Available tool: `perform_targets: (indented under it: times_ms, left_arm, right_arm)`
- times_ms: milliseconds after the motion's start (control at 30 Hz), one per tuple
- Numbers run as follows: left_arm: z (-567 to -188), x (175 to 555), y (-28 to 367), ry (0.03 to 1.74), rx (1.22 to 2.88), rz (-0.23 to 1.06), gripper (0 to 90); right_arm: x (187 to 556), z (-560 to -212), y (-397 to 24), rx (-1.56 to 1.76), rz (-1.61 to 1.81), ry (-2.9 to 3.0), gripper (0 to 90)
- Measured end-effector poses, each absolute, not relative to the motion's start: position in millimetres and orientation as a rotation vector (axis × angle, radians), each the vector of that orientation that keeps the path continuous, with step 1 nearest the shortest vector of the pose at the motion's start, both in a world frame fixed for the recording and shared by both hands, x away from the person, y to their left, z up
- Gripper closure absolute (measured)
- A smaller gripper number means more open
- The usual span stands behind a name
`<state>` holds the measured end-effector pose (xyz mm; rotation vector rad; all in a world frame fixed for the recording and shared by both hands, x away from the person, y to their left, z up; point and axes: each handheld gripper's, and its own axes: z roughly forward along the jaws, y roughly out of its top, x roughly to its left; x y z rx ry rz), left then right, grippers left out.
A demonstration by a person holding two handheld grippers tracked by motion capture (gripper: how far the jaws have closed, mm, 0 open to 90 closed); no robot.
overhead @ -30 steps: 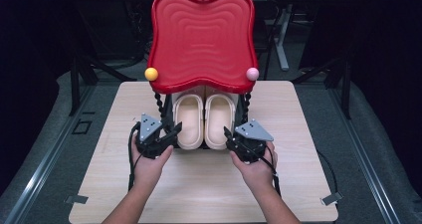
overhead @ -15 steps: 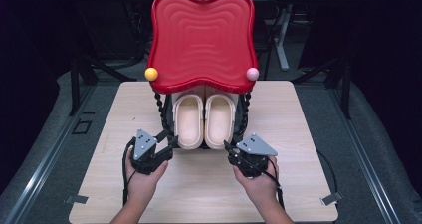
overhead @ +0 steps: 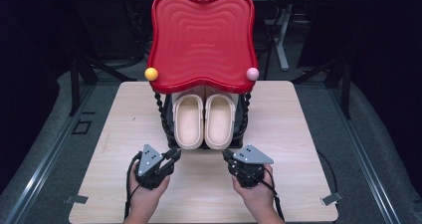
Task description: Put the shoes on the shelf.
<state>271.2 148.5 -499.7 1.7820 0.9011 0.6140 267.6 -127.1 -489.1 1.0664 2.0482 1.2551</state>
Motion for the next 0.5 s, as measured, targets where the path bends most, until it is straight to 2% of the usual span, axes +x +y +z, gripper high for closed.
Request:
perform_targets:
  times_ms: [200, 500]
  left_arm:
    - [-509.7, 275.9, 138.9, 0.897, 1.819, 0.573, 89.0]
    - [-516.3, 282.5, 129.8, 0.911, 1.834, 0.565, 89.7]
  right_arm:
    - [271.5, -499.8, -121.0, 1.086, 1.243, 2.087, 89.6]
    - [278.4, -506.4, -113.5, 1.096, 1.242, 2.105, 90.0]
